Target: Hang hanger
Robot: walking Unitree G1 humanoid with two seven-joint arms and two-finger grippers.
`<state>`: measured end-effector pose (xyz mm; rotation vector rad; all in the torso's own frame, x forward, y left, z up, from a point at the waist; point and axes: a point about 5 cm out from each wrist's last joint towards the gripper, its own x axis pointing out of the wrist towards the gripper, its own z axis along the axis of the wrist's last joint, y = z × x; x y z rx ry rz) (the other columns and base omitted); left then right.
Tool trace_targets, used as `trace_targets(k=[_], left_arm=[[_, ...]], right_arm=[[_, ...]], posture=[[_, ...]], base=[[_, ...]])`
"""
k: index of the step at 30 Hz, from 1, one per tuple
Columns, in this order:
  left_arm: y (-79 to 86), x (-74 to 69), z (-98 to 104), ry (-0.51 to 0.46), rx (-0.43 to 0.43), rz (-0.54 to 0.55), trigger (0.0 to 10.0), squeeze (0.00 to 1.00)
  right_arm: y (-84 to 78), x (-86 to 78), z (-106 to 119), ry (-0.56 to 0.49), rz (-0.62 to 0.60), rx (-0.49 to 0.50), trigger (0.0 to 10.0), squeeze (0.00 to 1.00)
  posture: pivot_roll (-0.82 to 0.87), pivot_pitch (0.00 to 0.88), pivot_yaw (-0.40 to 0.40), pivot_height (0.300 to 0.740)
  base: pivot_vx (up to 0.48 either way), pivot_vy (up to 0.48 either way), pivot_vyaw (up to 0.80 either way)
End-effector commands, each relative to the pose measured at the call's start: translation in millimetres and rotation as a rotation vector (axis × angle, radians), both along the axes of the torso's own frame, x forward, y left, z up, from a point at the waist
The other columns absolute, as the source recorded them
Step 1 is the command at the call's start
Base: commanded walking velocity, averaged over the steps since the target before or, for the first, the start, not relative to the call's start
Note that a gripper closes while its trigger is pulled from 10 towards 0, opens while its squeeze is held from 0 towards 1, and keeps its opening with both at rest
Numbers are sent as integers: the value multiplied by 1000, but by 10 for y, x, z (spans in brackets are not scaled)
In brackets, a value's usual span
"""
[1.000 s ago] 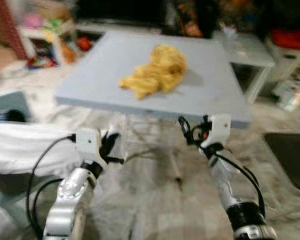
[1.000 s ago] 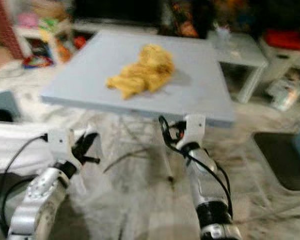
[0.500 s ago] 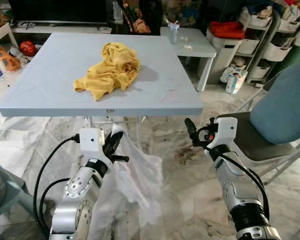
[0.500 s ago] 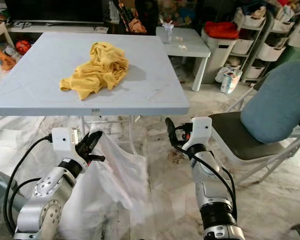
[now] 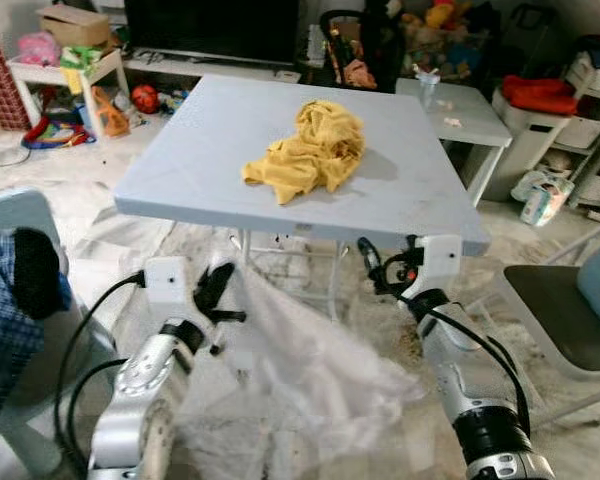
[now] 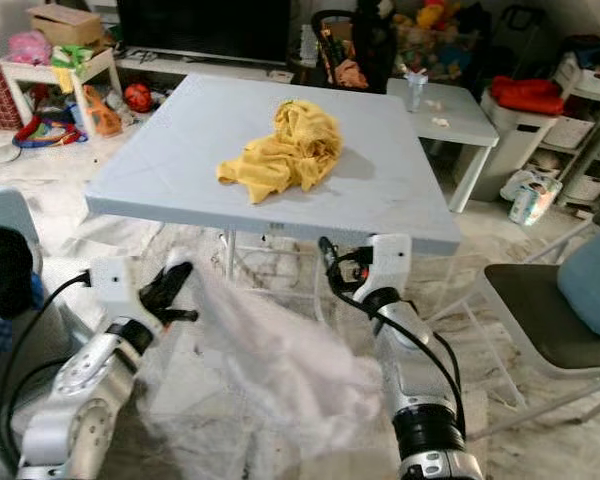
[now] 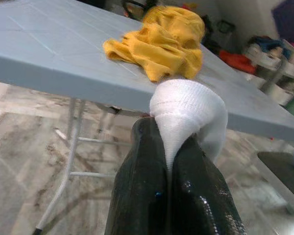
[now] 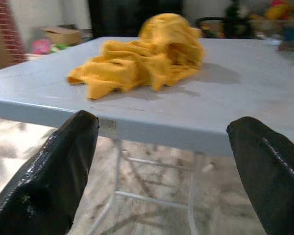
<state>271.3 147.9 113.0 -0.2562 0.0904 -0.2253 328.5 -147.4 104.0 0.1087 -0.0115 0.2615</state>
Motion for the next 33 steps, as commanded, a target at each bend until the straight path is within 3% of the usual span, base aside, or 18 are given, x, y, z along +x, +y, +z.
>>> trace_targets(k=[1, 11, 22, 26, 33], left_arm=[[-97, 31, 48, -11, -16, -27, 10000, 0], [-79, 30, 23, 2, -18, -34, 10000, 0], [-64, 49, -5, 12, -5, -34, 10000, 0], [-27, 26, -8, 1, -1, -32, 10000, 0], [238, -68, -137, 31, 63, 25, 10000, 0]], right_arm=[[-114, 9, 20, -1, -35, -16, 10000, 0], [-118, 16, 23, -2, -39, -18, 10000, 0], [-131, 33, 47, -13, -50, -48, 10000, 0], [-139, 34, 63, -17, -67, -54, 10000, 0], [-296, -26, 24, 27, -179, -109, 10000, 0]], posture=[[-3, 0, -65, 740], [-6, 0, -61, 740], [-18, 0, -51, 740], [-24, 0, -32, 740], [-20, 0, -19, 740]], base=[[0, 480, -719], [0, 480, -713], [0, 480, 0], [0, 94, 0], [0, 0, 0]])
